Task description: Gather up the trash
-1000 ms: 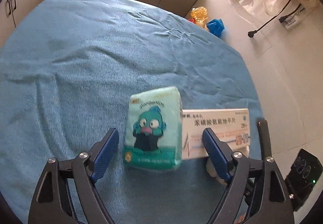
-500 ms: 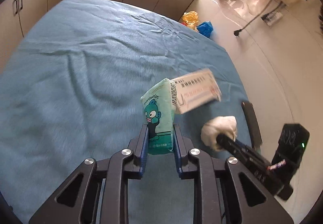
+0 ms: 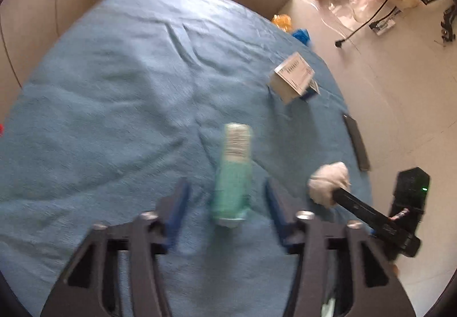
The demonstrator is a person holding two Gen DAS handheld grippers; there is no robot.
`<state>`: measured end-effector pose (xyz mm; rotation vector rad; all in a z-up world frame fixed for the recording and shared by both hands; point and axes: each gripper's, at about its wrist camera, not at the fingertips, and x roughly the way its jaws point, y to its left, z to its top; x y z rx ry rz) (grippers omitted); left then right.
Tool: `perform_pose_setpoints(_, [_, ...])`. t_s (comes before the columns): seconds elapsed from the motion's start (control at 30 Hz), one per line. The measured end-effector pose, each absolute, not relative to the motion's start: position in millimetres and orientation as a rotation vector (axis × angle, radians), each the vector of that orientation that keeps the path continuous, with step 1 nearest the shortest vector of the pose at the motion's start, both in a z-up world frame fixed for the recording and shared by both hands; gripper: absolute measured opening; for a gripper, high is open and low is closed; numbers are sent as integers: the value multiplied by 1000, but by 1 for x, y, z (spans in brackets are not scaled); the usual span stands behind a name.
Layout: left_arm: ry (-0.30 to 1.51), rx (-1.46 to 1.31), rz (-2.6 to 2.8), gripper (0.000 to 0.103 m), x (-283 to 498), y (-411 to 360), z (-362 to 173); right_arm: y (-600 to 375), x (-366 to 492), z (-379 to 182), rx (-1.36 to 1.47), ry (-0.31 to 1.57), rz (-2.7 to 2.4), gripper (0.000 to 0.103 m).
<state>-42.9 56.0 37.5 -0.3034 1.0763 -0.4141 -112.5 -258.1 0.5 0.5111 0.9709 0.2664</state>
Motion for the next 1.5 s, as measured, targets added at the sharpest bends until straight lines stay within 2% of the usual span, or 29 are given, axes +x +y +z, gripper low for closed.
perform_pose_setpoints(0.1, [1034, -265, -407, 66, -43, 55, 40, -256, -117, 1, 502, 953, 240, 73])
perform_pose_setpoints(0.3, [1070, -215, -338, 67, -28, 53, 22, -240, -121, 3, 431, 938, 190, 80])
perform_pose_setpoints(0.53, [1030, -99, -284, 75, -38, 34, 15, -219, -116, 4, 389, 925, 153, 83])
perform_pose_setpoints(0.63, [1005, -98, -256, 75, -42, 33, 14, -212, -113, 4, 385, 916, 137, 84])
perform_pose_setpoints(0.67, [1000, -99, -252, 73, -43, 32, 14, -210, -113, 4, 385, 914, 133, 84])
perform_pose_setpoints(0.7, [994, -101, -243, 65, -45, 34, 15, -209, -113, 4, 381, 911, 128, 83])
perform_pose_setpoints(0.73, [991, -106, -233, 41, -47, 36, 15, -208, -113, 4, 374, 909, 121, 78])
perform_pose_setpoints(0.8, [1001, -154, -249, 36, -51, 43, 18, -206, -114, 4, 353, 906, 110, 47])
perform_pose_setpoints(0.87, [988, -172, -243, 25, -58, 48, 22, -206, -115, 4, 348, 909, 116, 44])
perform_pose_setpoints(0.9, [979, -175, -234, 23, -62, 51, 25, -207, -116, 4, 351, 908, 119, 42])
perform_pose_setpoints(0.97, [969, -190, -224, 9, -71, 56, 29, -205, -119, 5, 354, 903, 127, 41])
perform_pose_setpoints(1.23, [937, -170, -193, 12, -90, 67, 40, -192, -135, 15, 342, 875, 162, 40])
perform_pose_setpoints(1.3, [946, -162, -184, 23, -84, 66, 38, -189, -139, 17, 343, 873, 172, 40])
perform_pose_setpoints(1.37, [935, -146, -169, 49, -77, 67, 35, -187, -143, 20, 339, 867, 177, 40])
perform_pose_setpoints(1.5, [963, -149, -156, 51, -66, 69, 21, -185, -150, 25, 338, 861, 183, 40])
